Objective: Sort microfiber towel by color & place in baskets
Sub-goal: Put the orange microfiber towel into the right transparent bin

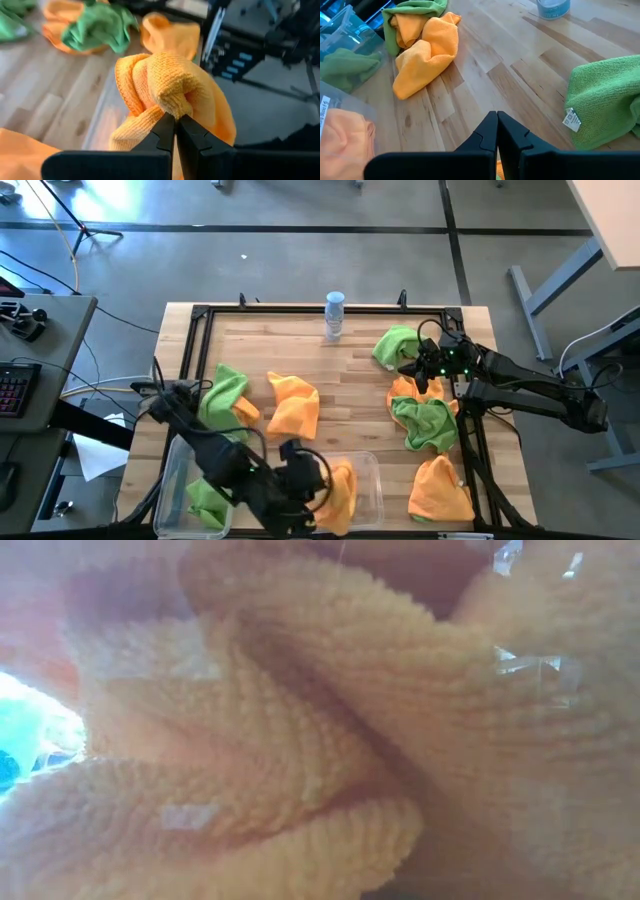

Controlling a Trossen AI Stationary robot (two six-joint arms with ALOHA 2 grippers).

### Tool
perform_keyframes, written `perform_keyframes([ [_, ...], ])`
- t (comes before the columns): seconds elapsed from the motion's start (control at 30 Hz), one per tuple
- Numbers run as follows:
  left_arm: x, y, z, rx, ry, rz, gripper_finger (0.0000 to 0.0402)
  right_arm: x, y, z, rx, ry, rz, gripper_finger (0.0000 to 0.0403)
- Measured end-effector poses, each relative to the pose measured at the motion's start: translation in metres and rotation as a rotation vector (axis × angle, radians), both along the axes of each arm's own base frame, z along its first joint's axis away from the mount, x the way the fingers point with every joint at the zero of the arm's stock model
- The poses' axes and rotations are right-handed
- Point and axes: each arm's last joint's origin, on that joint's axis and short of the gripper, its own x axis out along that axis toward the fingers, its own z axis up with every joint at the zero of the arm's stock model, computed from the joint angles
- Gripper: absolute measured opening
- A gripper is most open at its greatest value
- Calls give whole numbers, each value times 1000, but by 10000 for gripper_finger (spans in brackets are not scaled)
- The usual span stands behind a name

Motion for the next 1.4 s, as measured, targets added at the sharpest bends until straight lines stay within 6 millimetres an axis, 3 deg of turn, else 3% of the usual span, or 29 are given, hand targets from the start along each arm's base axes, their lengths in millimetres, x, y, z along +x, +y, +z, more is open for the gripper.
perform_keyframes([
  [0.5, 75, 17, -72, -121, 191, -140, 0, -1, 0, -1, 50, 11, -28, 0],
  [0.7, 92, 23, -107, -170, 307, -163, 0, -3, 2, -5, 76, 49, -32, 0],
  [0.83, 96, 24, -119, -163, 346, -139, 0, -5, 3, -8, 91, 82, -32, 0],
  [1.07, 95, 29, -118, -147, 335, -60, 15, -6, 3, -9, 90, 98, -26, 0],
  [1.4, 81, 55, -85, -115, 352, 7, 92, -6, 3, -9, 72, 100, -13, 0],
])
